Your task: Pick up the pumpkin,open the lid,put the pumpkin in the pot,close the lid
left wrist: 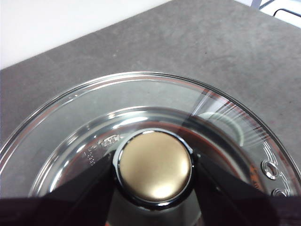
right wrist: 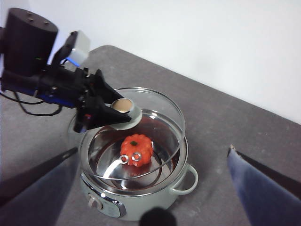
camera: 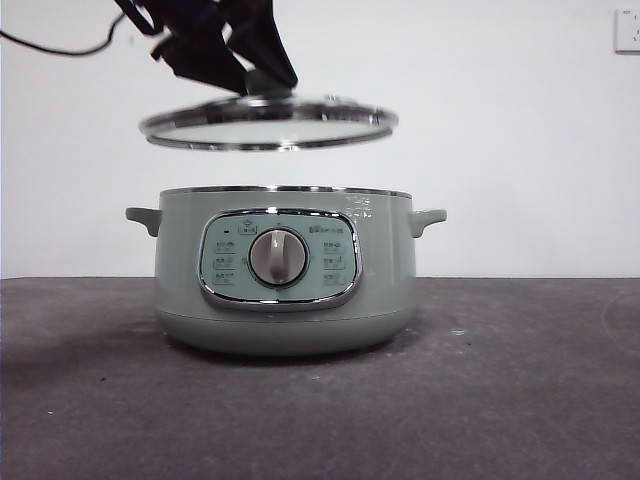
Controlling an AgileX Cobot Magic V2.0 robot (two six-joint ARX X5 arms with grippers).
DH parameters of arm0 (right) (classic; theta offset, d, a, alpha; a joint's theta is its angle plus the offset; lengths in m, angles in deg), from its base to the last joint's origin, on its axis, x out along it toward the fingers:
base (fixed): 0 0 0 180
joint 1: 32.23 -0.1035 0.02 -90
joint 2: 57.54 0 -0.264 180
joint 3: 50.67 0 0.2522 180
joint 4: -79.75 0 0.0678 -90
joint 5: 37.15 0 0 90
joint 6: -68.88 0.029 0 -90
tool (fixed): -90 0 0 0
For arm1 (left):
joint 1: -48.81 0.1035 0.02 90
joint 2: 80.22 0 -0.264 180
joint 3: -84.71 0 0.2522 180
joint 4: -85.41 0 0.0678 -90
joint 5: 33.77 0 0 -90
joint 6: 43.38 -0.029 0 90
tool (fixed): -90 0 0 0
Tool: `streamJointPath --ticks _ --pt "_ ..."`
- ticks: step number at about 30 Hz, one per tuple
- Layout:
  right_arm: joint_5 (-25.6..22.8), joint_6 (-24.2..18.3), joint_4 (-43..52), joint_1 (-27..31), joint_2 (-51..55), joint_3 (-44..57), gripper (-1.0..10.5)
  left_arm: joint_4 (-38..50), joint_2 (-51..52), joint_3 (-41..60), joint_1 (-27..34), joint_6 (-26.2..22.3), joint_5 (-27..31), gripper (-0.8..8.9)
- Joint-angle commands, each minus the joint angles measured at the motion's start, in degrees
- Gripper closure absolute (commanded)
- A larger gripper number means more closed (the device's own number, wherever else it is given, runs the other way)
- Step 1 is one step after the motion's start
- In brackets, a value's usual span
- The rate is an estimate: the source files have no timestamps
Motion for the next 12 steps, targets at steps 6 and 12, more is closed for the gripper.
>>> streamJointPath --ticks 6,12 --pt "-0.1 0.5 0.0 -0.1 0.1 0.0 3.2 4.3 -3.3 -1.1 -0.4 -0.7 -0.1 8.22" --pt "-0.1 0.5 -0.1 -0.1 0.0 0.0 3.2 4.5 -4.8 -1.1 -0.4 -0.7 0.0 8.22"
